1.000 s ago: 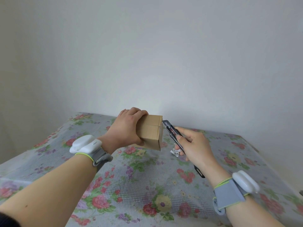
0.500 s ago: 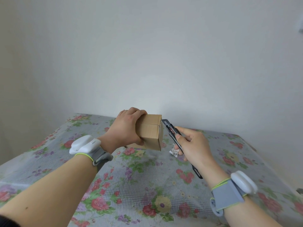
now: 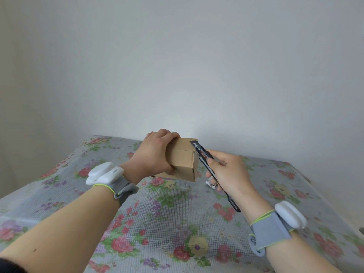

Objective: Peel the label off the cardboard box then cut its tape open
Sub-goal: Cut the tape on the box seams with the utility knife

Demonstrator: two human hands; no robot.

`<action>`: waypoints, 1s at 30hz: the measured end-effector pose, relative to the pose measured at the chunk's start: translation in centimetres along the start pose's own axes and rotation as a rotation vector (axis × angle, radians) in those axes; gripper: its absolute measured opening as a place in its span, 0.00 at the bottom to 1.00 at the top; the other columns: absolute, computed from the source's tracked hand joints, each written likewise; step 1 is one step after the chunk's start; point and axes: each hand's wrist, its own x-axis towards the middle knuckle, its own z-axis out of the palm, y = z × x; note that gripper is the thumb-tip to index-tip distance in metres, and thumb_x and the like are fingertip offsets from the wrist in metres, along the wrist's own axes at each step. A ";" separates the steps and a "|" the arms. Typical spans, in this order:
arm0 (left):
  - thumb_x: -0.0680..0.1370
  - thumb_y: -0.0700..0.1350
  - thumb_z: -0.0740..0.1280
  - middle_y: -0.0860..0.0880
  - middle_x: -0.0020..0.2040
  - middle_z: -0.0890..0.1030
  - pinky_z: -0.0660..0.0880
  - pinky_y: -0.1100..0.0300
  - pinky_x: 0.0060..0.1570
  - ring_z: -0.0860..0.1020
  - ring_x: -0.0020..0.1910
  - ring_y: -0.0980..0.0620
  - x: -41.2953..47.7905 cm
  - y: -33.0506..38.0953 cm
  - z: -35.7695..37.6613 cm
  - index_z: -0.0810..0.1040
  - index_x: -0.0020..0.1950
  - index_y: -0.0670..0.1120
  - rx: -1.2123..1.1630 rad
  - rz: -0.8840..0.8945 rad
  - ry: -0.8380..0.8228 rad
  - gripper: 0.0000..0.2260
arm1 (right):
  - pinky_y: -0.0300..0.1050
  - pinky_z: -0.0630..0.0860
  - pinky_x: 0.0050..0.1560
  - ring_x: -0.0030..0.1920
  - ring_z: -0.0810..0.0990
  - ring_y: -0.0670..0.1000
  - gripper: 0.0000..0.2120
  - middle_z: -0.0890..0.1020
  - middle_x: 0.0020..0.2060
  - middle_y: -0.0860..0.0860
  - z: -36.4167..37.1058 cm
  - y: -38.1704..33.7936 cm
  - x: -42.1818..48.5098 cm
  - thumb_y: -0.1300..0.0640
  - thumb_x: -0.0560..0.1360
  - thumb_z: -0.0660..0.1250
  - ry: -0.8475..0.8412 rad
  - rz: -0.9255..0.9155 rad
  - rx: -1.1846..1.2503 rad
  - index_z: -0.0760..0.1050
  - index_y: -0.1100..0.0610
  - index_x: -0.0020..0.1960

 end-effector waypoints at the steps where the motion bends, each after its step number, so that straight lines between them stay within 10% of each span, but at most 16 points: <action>1: 0.57 0.50 0.80 0.50 0.63 0.70 0.61 0.61 0.55 0.68 0.58 0.48 0.0 0.0 0.0 0.68 0.69 0.51 0.000 -0.001 0.002 0.42 | 0.42 0.74 0.26 0.27 0.75 0.49 0.14 0.81 0.30 0.52 0.1 -0.1 -0.1 0.57 0.79 0.62 -0.002 -0.007 0.005 0.75 0.42 0.60; 30: 0.56 0.50 0.80 0.51 0.63 0.70 0.63 0.58 0.58 0.68 0.58 0.49 -0.2 -0.1 0.0 0.68 0.69 0.52 0.014 -0.013 -0.004 0.43 | 0.42 0.73 0.26 0.27 0.74 0.49 0.15 0.80 0.29 0.53 -0.8 0.4 -0.6 0.57 0.79 0.61 -0.024 0.046 0.035 0.75 0.47 0.64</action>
